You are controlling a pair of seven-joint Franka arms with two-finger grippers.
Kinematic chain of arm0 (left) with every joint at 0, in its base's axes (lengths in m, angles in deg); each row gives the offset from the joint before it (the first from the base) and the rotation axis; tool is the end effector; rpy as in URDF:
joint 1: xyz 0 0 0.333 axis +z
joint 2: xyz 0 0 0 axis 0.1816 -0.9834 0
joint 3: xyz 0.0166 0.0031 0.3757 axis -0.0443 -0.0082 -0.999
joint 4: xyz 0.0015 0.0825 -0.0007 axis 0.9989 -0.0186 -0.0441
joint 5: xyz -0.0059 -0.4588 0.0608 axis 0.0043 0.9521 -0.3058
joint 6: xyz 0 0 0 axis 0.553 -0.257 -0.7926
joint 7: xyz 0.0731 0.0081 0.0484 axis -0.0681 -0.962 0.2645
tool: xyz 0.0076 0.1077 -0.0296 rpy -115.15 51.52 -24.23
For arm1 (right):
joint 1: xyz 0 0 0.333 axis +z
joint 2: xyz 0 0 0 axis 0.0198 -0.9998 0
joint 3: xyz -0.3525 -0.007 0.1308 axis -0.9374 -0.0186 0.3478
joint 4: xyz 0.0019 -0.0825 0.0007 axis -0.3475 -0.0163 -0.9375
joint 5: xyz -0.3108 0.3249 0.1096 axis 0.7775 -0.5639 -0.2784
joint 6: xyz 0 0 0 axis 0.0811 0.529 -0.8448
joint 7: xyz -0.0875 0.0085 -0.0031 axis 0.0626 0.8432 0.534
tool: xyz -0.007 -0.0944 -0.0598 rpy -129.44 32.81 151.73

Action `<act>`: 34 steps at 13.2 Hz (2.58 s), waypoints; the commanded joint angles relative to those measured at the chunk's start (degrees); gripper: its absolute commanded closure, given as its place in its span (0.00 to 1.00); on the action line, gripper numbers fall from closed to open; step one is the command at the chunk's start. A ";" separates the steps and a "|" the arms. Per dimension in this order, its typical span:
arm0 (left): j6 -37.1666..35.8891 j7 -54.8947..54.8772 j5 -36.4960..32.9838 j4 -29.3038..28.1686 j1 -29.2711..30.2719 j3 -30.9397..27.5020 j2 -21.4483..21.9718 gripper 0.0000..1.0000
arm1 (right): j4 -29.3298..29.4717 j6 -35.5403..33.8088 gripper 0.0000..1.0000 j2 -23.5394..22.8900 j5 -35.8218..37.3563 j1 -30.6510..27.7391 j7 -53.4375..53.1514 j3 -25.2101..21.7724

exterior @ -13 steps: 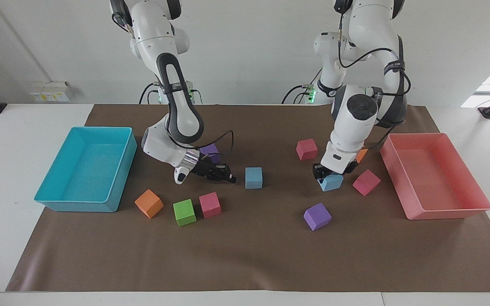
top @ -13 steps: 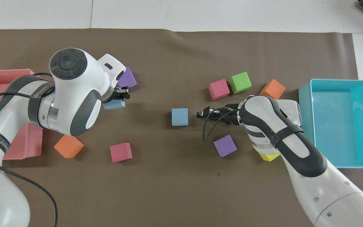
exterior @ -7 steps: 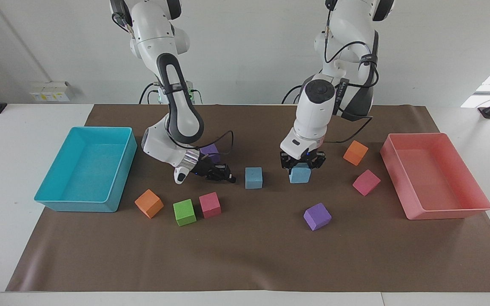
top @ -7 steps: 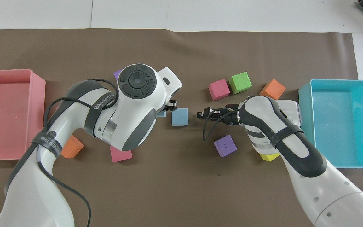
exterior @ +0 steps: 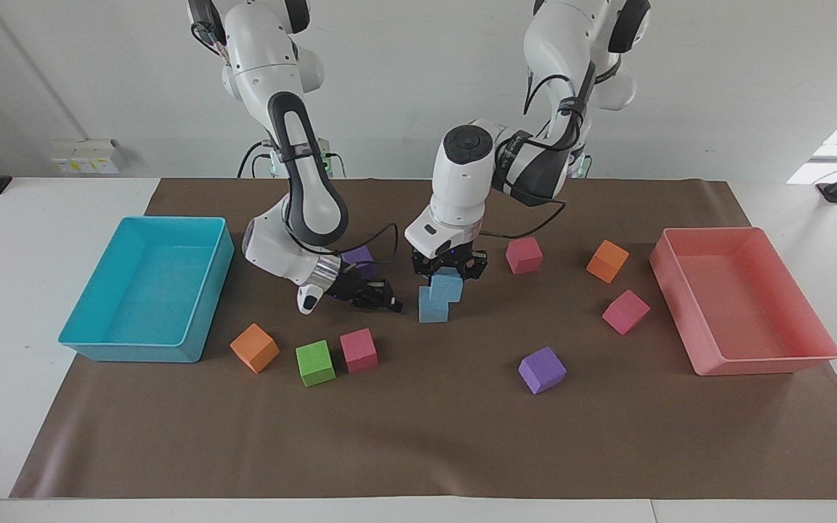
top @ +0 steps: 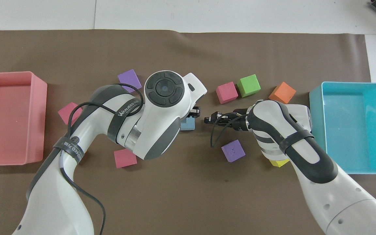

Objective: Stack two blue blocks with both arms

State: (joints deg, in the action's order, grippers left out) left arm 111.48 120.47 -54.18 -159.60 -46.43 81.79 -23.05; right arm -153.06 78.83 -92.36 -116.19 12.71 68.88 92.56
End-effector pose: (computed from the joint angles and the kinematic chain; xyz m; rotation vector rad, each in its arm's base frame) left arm 0.6114 -0.4903 0.4319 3.0861 -0.2059 0.0589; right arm 0.6272 0.2106 0.2388 -2.2480 0.2165 -0.0104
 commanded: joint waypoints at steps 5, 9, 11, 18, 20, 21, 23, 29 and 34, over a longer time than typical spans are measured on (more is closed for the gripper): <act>-1.18 1.93 1.01 2.80 -1.82 -1.02 -3.20 1.00 | -1.60 1.31 1.00 1.18 -1.59 -0.31 2.68 0.51; -0.91 3.16 1.89 1.74 -1.82 -1.02 -3.28 1.00 | -1.60 1.22 1.00 1.18 -1.59 -0.31 2.68 0.42; -0.91 3.16 1.98 1.40 -1.91 -1.02 -3.28 1.00 | -1.60 1.31 1.00 1.18 -1.59 -0.31 2.68 0.51; 0.05 3.07 1.89 -0.36 -1.91 -1.11 -3.11 0.96 | -1.60 1.31 1.00 1.18 -1.59 -0.31 2.68 0.42; 0.05 3.16 1.89 -0.28 -1.91 -1.11 -3.11 0.87 | -1.60 1.31 1.00 1.18 -1.59 -0.31 2.68 0.42; 0.05 3.07 1.89 -0.28 -1.91 -1.11 -3.11 0.78 | -1.60 1.31 1.00 1.18 -1.59 -0.31 2.68 0.42; 0.05 3.07 1.89 -0.28 -1.91 -1.11 -3.11 0.59 | -1.60 1.31 1.00 1.18 -1.59 -0.31 2.68 0.42; 1.11 2.98 1.63 -0.36 -1.73 -1.11 -3.11 0.00 | -1.60 1.31 1.00 1.18 -1.59 -0.23 2.68 0.42; 1.02 2.89 1.53 -0.10 -1.30 -1.11 -1.45 0.00 | -1.60 1.31 1.00 1.18 -1.59 -0.23 2.68 0.42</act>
State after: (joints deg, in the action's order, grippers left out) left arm 112.07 122.99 -52.89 -159.18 -47.34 81.45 -26.31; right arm -153.26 78.95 -92.33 -116.19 12.71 69.21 92.56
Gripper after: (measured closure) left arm 0.000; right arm 0.991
